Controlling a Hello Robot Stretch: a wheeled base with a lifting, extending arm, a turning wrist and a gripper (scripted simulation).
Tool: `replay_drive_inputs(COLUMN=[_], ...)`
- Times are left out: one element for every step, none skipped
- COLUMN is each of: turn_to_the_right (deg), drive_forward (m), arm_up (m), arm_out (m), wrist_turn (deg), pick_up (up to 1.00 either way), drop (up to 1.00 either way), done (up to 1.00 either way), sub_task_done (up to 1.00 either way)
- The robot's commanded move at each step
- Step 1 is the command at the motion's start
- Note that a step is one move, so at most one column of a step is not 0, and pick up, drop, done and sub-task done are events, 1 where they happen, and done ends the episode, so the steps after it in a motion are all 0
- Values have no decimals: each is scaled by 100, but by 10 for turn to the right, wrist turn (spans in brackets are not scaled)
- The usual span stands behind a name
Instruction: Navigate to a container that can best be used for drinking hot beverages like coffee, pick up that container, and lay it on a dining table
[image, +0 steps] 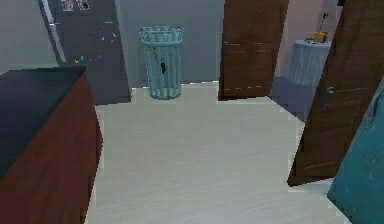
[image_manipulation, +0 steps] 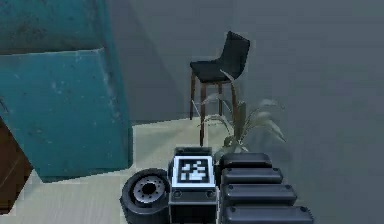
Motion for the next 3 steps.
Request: replay_drive_inputs(turn_to_the_right=[0, 90, 0], drive_forward=[15, 0, 100], arm_up=[0, 0, 0], arm_out=[0, 0, 0], wrist_turn=[0, 0, 0], pick_up=[0, 0, 0], drop=[0, 0, 0], done=[0, 0, 0], sub_task_done=[0, 0, 0])
